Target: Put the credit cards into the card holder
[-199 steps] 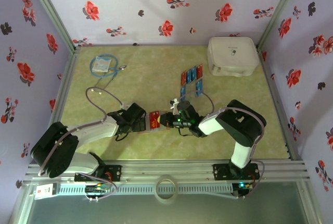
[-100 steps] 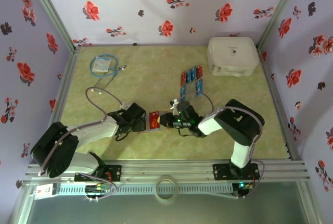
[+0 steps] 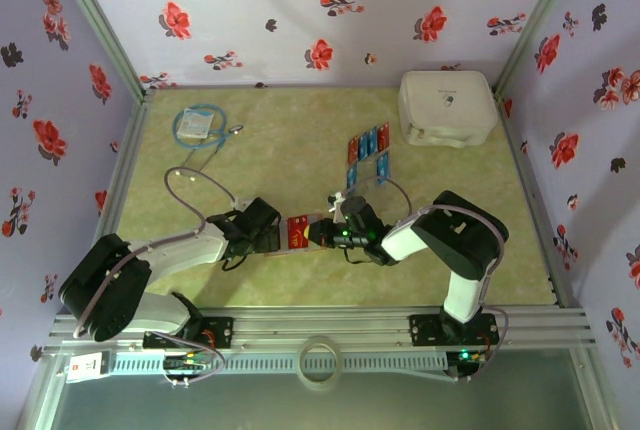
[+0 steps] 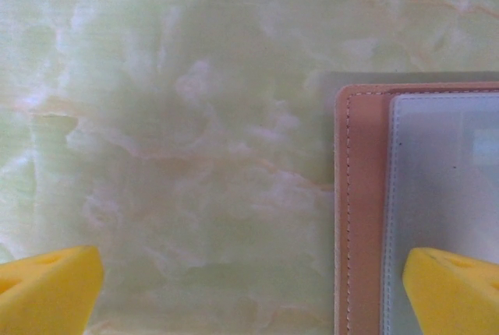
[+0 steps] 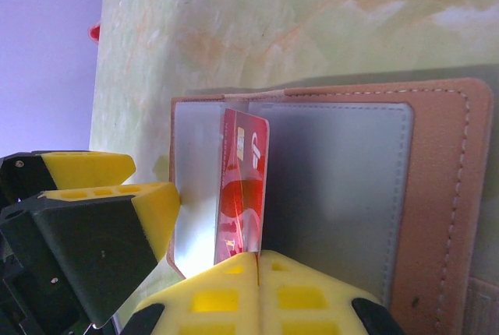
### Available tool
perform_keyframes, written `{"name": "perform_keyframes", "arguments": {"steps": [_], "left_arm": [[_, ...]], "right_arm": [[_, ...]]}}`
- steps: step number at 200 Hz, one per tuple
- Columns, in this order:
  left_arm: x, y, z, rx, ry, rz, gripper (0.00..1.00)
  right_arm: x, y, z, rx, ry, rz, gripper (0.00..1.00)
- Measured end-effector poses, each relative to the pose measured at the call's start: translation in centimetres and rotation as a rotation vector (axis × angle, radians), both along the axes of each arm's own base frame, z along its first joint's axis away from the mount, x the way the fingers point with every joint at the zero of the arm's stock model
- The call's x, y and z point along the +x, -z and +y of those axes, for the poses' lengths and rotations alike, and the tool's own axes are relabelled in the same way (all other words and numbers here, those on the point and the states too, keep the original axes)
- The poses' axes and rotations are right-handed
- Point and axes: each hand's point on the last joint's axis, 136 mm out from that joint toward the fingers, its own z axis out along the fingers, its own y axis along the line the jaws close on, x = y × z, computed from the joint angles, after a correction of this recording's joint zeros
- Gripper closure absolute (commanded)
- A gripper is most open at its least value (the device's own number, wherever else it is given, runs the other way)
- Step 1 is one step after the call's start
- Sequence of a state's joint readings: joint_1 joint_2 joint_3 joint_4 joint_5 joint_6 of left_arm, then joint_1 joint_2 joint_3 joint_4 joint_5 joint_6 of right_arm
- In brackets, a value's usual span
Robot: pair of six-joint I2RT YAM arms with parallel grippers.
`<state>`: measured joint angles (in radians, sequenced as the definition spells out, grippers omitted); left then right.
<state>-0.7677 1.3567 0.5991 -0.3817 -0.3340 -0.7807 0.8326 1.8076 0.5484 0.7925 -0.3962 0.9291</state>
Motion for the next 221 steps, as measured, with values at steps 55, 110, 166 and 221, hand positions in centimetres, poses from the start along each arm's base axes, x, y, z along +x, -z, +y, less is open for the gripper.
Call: {"name": "perform_keyframes", "arguments": {"steps": [55,110,166,221], "left_arm": [[0.00,0.00,0.00,0.000,0.000,0.000,0.00],[0.01,0.00,-0.01,0.000,0.000,0.000,0.00],[0.00,0.00,-0.01,-0.001,-0.001,0.000,0.00],[0.00,-0.01,-0.01,-0.002,-0.003,-0.001,0.00]], "right_arm": [[-0.04,0.11,-0.03,-0.004,0.000,0.003,1.00],[0.01,0.30,0.03,-0.006,-0.001,0.007,1.00],[0.08,0.33,0.34,-0.004,-0.009,0.010,1.00],[0.07,0.40,0.58,-0.002,-0.017,0.016,1.00]]}}
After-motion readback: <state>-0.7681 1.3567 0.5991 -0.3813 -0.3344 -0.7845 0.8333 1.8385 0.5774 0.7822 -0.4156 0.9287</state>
